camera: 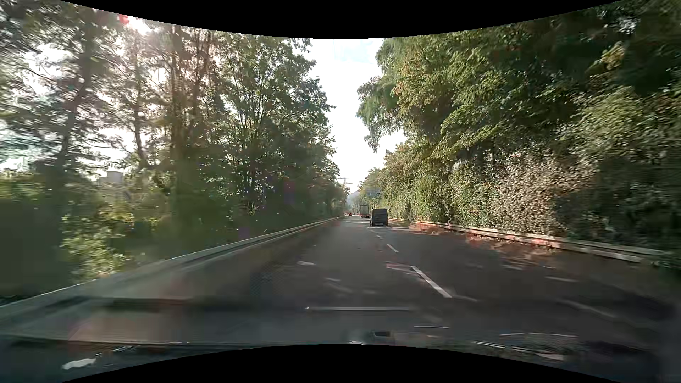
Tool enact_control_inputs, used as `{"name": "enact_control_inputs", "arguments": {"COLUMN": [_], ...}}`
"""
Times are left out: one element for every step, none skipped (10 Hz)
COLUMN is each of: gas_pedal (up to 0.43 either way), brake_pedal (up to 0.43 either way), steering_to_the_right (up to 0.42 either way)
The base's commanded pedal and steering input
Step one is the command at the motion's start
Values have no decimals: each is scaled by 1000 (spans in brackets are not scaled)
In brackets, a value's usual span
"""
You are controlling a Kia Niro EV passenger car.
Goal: Follow the waypoints while adhering to traffic rules and regulations
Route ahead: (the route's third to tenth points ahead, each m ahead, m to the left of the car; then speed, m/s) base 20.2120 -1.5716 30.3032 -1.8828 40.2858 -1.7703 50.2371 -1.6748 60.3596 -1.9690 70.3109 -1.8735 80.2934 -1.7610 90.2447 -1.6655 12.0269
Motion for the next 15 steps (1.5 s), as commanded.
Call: {"name": "enact_control_inputs", "arguments": {"gas_pedal": [130,130,130,130,130,130,130,130,118,118,118,118,118,118,118], "brake_pedal": [0,0,0,0,0,0,0,0,0,0,0,0,0,0,0], "steering_to_the_right": [-2,-2,-1,-2,-2,-2,-1,-1,-1,-1,0,-1,0,0,0]}}
